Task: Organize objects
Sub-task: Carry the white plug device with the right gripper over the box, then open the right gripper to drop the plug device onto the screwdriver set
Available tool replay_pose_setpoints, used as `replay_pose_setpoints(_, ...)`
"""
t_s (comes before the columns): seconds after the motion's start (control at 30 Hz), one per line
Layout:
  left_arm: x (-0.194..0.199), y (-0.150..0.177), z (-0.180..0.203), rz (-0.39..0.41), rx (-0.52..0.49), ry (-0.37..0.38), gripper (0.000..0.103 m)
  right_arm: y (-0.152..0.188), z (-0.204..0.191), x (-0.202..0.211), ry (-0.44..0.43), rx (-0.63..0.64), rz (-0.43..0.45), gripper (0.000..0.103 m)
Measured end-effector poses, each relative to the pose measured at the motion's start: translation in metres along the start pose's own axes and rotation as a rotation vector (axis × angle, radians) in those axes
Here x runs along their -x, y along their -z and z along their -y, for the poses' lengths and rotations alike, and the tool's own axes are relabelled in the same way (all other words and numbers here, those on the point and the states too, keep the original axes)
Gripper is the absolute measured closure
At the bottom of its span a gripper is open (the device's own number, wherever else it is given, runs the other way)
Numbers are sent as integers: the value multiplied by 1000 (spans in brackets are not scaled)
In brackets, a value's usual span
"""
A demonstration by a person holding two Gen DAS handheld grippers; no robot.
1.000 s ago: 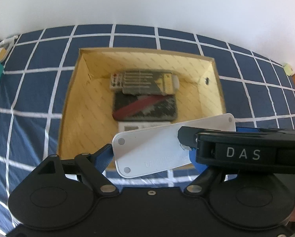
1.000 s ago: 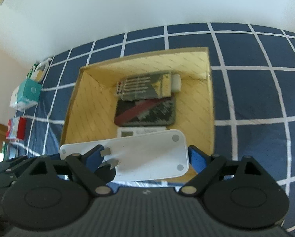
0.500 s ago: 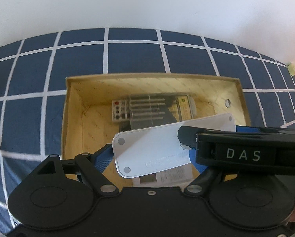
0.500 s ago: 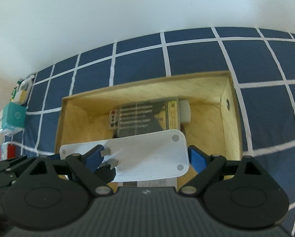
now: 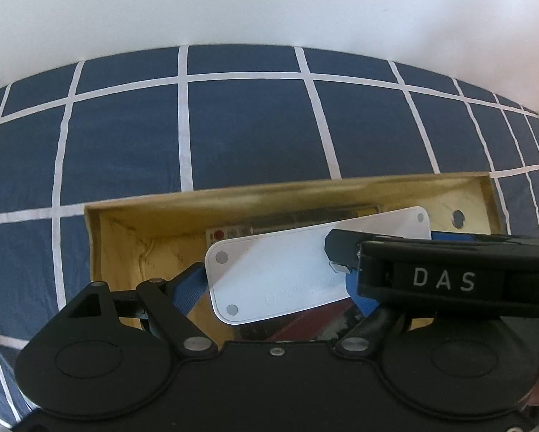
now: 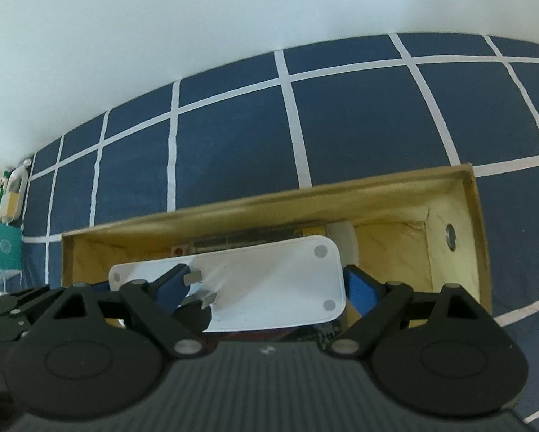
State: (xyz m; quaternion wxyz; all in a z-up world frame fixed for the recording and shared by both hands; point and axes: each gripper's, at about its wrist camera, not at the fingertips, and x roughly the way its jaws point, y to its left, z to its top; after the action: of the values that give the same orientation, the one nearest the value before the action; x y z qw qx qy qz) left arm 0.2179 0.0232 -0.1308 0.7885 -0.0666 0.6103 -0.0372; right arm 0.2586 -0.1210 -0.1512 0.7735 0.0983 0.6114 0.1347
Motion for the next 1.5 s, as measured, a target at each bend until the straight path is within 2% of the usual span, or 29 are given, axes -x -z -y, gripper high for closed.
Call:
replay_pose_setpoints(0.4, -19, -18, -8, -22, -16, 14, 21, -15, 3, -19, 17, -56, -11, 12)
replay_pose_setpoints(0.67, -22, -20, -12, -22, 14, 17, 22, -20, 6, -21, 28, -86, -19, 11)
replay_pose_setpoints(0.87, -16, -16, -15, -23, 45, 20, 21, -18, 5, -15, 31, -52, -10, 11)
replay_pose_setpoints(1.1, 8, -3, -16, -7, 92, 3, 19, -5, 4, 6, 34, -15, 10, 11)
replay_pose_setpoints(1.5, 59, 51, -11, 66, 173, -68, 9, 33, 17, 70, 49, 62, 71, 10)
